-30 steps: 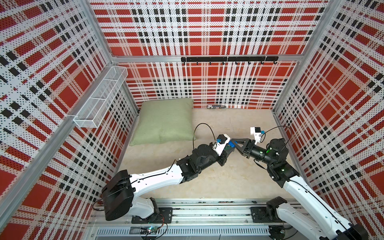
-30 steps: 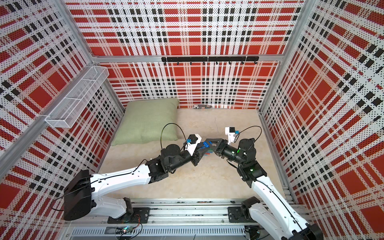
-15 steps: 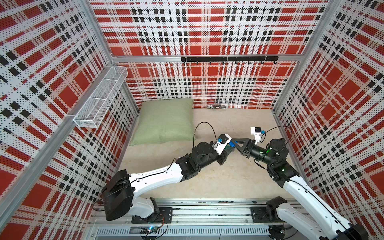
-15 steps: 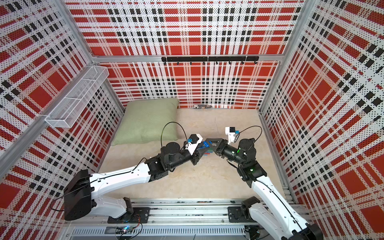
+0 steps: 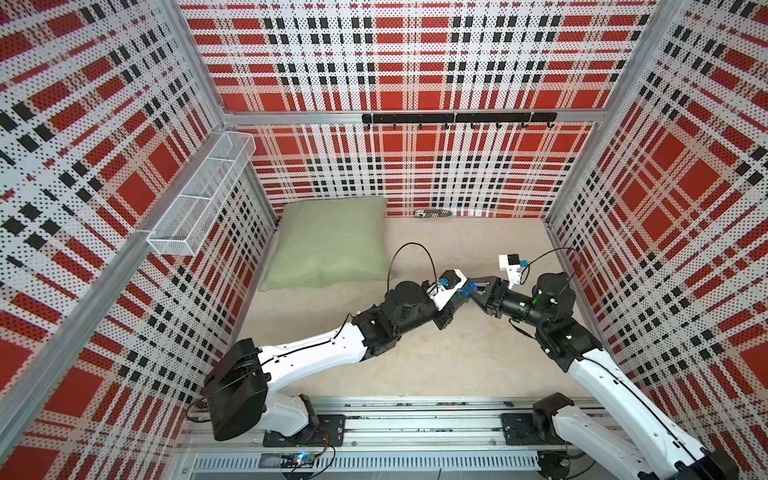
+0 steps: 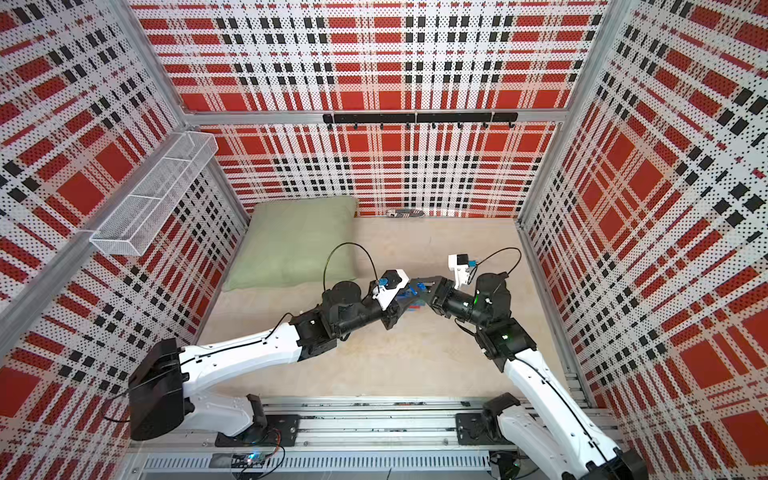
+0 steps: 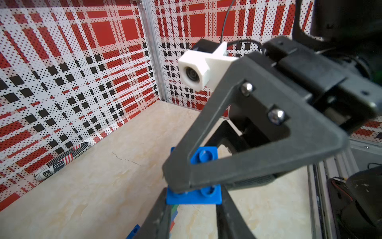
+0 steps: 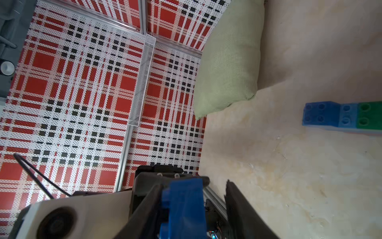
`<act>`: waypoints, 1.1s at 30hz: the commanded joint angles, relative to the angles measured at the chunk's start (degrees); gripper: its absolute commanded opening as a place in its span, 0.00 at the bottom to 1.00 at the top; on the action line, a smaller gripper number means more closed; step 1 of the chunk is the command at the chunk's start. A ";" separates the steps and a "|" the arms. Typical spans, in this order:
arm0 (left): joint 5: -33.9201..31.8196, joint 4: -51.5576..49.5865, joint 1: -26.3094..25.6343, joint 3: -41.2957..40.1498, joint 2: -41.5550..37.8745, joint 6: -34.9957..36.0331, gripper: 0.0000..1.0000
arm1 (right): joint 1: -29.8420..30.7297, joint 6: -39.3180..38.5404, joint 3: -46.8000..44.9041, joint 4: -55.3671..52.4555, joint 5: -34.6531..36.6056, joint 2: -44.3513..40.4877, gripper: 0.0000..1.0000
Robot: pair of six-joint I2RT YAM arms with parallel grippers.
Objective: Assemble a heart with lego
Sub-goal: Adjust the lego brick.
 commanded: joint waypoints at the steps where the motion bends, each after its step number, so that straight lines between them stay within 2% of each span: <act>1: 3.04 -5.01 1.85 1.53 -1.36 3.14 0.13 | -0.68 -12.82 7.49 -14.45 -0.99 1.45 0.65; 5: 5.28 -11.84 3.76 2.47 -2.15 4.68 0.13 | -0.66 -25.67 15.26 -28.20 -1.28 3.72 0.77; 9: 12.35 -14.99 5.18 2.67 -3.04 7.19 0.13 | -0.62 -43.89 21.32 -41.46 1.92 7.34 0.77; 10: 14.21 -16.83 5.49 3.38 -2.82 7.92 0.13 | -0.48 -47.72 22.39 -43.74 4.57 8.14 0.76; 14: 17.78 -23.19 7.00 5.34 -2.86 10.23 0.13 | 0.56 -59.64 20.53 -40.24 2.84 7.60 0.77; 17: 21.67 -25.66 8.63 5.49 -4.07 11.68 0.13 | 4.26 -71.11 16.81 -33.88 4.27 4.54 0.79; 19: 23.63 -26.64 9.73 5.25 -4.81 12.49 0.13 | 4.36 -76.77 14.67 -30.56 1.69 2.94 0.81; 20: 24.03 -27.24 10.03 5.34 -4.79 12.87 0.14 | 4.31 -80.03 14.53 -30.02 -0.24 2.64 0.81; 23: 24.17 -29.98 10.52 6.19 -4.23 14.19 0.15 | 4.35 -87.36 13.76 -28.17 0.91 3.13 0.80; 27: 23.64 -33.35 10.65 7.60 -2.84 16.07 0.15 | 4.36 -94.21 16.42 -31.32 1.67 6.59 0.76; 33: 24.96 -34.75 10.77 9.22 -1.55 18.17 0.16 | 4.36 -99.32 21.75 -36.93 -0.18 12.95 0.74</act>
